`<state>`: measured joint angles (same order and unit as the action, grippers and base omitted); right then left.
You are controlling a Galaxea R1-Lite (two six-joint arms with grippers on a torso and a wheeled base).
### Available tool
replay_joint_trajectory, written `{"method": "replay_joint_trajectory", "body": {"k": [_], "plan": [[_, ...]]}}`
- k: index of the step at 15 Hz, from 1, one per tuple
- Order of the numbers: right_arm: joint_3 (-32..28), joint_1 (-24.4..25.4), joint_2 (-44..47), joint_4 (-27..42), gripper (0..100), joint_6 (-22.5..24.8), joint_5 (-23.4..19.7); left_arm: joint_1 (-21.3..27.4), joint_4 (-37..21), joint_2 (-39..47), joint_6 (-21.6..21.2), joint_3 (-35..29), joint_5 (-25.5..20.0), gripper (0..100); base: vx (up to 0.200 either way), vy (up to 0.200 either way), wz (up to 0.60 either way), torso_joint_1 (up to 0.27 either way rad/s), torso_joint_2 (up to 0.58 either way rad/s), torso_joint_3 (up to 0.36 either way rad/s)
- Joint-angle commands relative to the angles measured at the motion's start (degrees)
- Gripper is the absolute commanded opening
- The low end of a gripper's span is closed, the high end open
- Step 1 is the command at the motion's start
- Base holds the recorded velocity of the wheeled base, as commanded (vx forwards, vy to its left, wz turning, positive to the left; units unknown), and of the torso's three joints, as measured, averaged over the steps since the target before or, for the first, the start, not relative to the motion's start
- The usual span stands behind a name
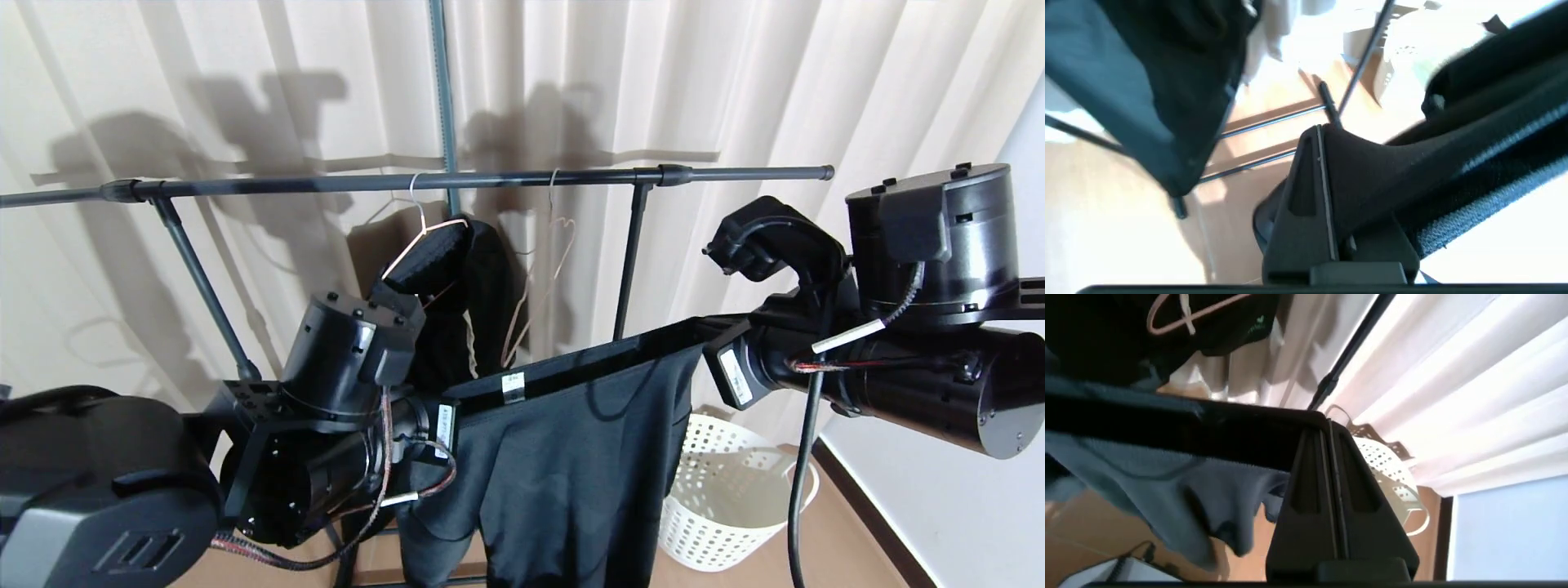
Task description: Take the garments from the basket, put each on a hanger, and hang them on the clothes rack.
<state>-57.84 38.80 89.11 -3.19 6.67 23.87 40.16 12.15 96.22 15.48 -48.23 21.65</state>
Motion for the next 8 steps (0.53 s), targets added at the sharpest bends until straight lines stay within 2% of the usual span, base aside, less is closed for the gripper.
{"method": "replay_joint_trajectory", "body": {"k": [1, 4, 7, 8], "plan": [[1.68, 2.33, -1.22, -0.06, 0, 0.01, -0.05, -1.84, -2.93, -1.21, -0.1, -4.33, -1.61, 0, 0.0, 0.0, 0.0, 0.0, 0.0, 0.0], [1.15, 4.35, -0.08, -0.06, 0, 0.1, -0.05, -2.98, -4.42, -2.53, -2.65, -4.95, -8.38, 0, 0.0, 0.0, 0.0, 0.0, 0.0, 0.0], [-0.08, 4.44, 2.12, -0.06, 0, 0.1, 0.12, -4.12, -6.18, -2.53, -3.79, -5.12, -9.52, 0, 0.0, 0.0, 0.0, 0.0, 0.0, 0.0], [-1.57, 4.44, 3.17, 0.21, 0, 0.01, 0.3, -5.35, -6.27, -2.53, -3.79, -5.04, -11.19, 0, 0.0, 0.0, 0.0, 0.0, 0.0, 0.0]]}}
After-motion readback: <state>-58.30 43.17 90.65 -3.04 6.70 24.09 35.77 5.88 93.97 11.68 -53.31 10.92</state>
